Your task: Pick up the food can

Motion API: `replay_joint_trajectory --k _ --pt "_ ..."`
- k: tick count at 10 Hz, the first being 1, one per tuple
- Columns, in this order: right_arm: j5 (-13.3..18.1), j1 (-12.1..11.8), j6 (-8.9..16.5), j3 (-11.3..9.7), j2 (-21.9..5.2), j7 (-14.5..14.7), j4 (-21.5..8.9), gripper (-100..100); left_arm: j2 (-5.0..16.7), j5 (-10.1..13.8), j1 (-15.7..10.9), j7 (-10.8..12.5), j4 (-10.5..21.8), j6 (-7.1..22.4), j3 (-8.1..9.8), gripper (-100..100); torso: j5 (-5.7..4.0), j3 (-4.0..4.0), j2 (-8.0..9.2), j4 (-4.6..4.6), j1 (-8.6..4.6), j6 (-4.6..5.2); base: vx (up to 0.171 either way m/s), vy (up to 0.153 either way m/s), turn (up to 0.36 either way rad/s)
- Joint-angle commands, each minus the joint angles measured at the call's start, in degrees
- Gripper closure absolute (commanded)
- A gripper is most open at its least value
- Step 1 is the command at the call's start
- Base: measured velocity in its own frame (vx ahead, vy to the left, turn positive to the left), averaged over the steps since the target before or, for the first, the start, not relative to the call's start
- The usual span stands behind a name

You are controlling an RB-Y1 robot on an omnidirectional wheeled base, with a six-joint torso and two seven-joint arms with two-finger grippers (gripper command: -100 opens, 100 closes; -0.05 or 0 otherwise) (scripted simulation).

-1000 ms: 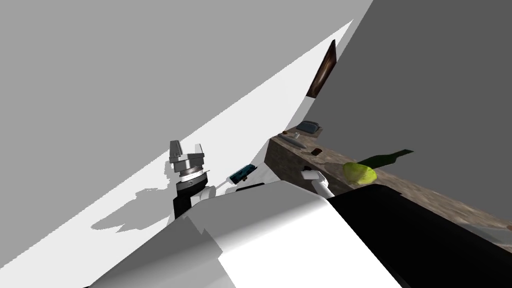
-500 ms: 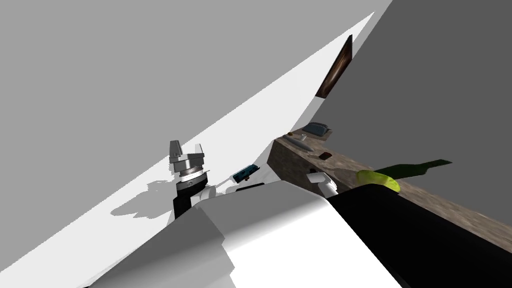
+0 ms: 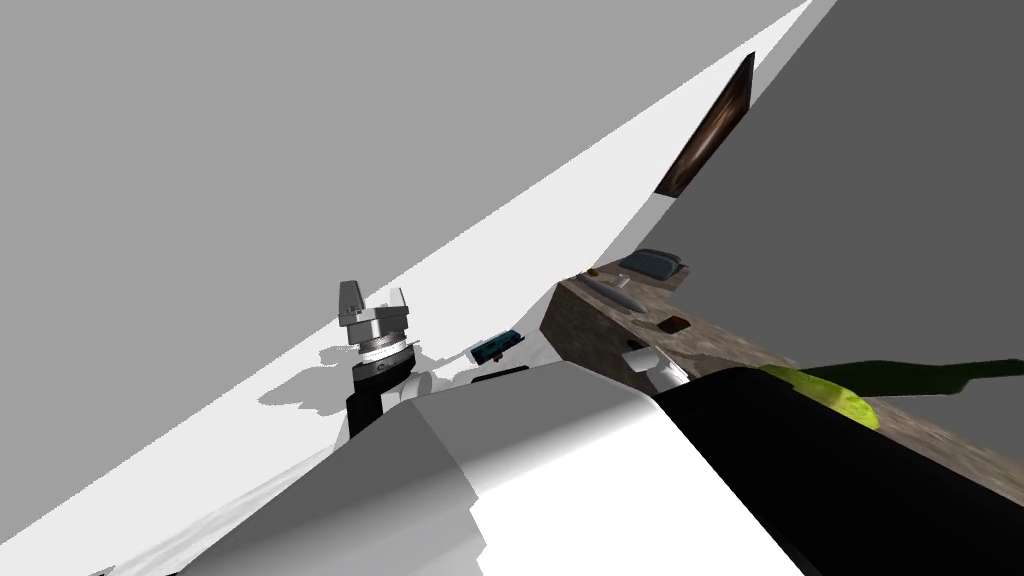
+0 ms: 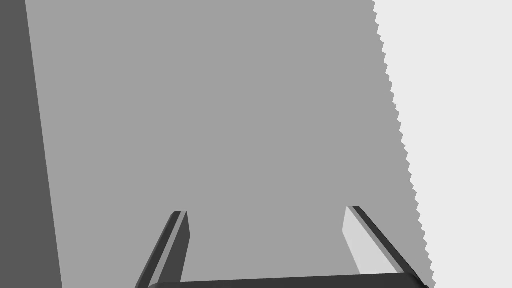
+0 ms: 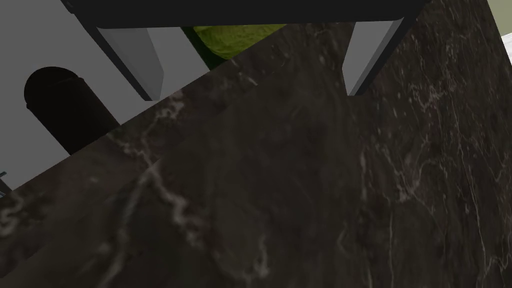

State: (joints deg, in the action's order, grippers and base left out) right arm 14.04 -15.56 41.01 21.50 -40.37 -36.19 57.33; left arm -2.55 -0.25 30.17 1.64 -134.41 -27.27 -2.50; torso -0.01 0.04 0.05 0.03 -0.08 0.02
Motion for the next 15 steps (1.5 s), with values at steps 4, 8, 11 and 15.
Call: replay_joint_trajectory --k 4,8,11,15 --pt "7.9 -1.3 2.4 -0.1 -2.4 0.8 -4.8 -100 0.0 0.0 0.0 0.0 0.0 0.0 0.0 0 -0.02 0.0 -0.01 0.0 -0.07 -0.02 0.033 -0.017 0.154" --pt "13.3 -2.1 4.8 -0.6 -3.9 1.3 -8.8 -100 0.0 0.0 0.0 0.0 0.0 0.0 0.0 0 -0.03 0.03 0.06 0.01 -0.08 0.02 0.024 -0.032 0.109" --pt "16.9 -2.5 5.9 -1.0 -4.4 1.5 -10.7 -100 0.0 0.0 0.0 0.0 0.0 0.0 0.01 0 -0.03 0.03 0.06 0.01 -0.09 0.03 0.017 -0.039 0.089" --pt "22.6 -3.0 7.7 -1.8 -5.0 1.6 -14.3 -100 0.0 0.0 0.0 0.0 0.0 0.0 0.01 0 -0.07 0.02 0.03 0.01 -0.23 0.03 0.02 -0.069 0.116"
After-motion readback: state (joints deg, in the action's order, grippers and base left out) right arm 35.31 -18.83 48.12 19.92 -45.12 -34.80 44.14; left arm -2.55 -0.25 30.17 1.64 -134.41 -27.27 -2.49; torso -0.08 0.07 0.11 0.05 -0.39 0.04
